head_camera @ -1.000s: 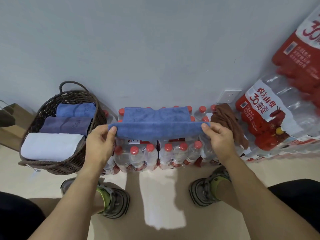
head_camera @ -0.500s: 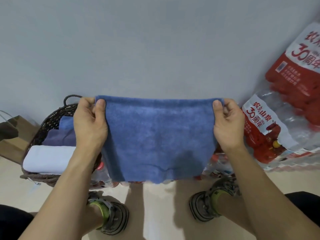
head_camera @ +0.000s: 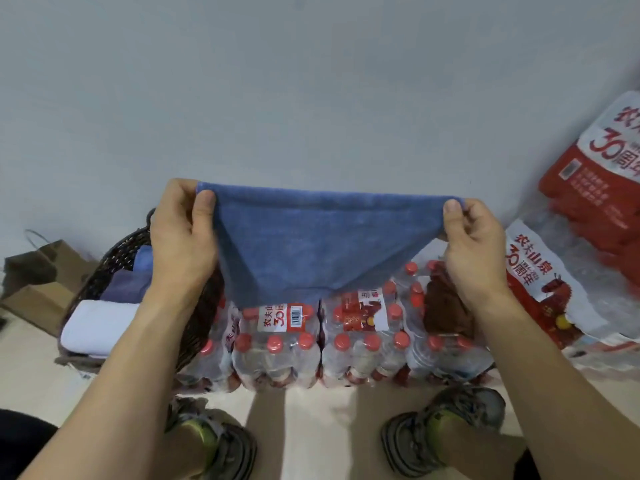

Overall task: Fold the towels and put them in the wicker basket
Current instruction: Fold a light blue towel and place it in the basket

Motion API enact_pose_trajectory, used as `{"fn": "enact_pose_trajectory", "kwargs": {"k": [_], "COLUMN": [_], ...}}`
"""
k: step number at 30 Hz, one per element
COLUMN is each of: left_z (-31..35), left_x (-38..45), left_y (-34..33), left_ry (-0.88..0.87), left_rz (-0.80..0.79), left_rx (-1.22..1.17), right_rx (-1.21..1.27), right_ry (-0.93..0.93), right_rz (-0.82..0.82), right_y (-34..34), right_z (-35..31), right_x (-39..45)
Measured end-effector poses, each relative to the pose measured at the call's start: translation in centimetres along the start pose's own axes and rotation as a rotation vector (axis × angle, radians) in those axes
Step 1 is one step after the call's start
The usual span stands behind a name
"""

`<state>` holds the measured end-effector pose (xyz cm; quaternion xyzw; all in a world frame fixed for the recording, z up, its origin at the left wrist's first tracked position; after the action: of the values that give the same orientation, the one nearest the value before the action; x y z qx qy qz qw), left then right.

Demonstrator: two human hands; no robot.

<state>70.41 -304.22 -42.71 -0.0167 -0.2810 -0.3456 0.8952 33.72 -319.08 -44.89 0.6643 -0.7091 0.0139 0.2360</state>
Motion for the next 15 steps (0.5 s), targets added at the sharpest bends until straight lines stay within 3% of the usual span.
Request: {"fn": "enact_pose_trajectory", "kwargs": {"k": [7, 15], "left_z": [-5.4, -14.8], "left_x": [-3.8, -12.8], "left_y": [-1.0, -2.7], "left_ry": [0.233, 0.528], "left_rz": [-0.171, -0.479], "left_rx": [-0.182, 0.084], "right_rx": [0.048, 0.035], "right_ry": [-0.237, -0.618], "right_rz": [-0.066, -0.240], "right_y": [-0.5, -0.9], "right_z": [6.5, 15.4], "right_x": [-3.7, -13.1]}}
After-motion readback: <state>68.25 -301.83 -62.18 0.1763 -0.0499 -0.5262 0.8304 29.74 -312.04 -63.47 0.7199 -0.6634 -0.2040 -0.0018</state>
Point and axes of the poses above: each hand's wrist, its own x-axis towards the middle knuckle, its own y-axis out of the back of the hand, z = x × y, the point moved 8 cm from there along x, towards the middle knuckle, and after that the axes turned 8 degrees about -x, right-handed, at the moved point
